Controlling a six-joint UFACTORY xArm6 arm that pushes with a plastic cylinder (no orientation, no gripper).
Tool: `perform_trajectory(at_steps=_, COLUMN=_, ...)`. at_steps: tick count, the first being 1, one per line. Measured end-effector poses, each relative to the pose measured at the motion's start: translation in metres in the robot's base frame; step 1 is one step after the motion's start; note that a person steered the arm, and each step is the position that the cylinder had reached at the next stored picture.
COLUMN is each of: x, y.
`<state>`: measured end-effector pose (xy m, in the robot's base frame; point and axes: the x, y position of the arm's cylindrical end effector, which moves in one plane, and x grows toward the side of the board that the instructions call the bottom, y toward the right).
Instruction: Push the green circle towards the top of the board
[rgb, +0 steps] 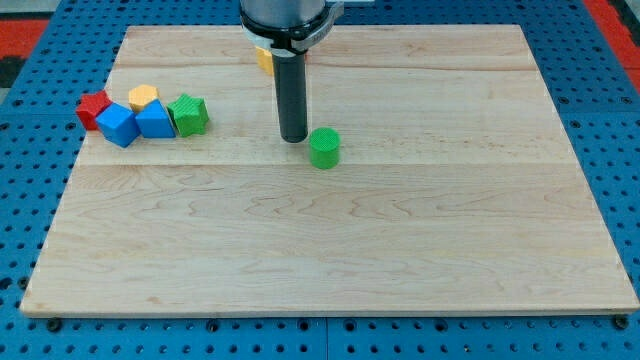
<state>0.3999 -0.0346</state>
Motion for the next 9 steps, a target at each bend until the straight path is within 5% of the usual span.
perform_trajectory(at_steps=3, x=0.022, y=-0.009)
perform_trajectory(at_steps=4, x=0.022, y=0.061)
perform_trajectory(at_steps=6, x=0.05, y=0.105)
perform_trajectory(at_steps=8, x=-0.058, y=0.165)
perform_trajectory(at_steps=9, x=-0.039, y=0.141)
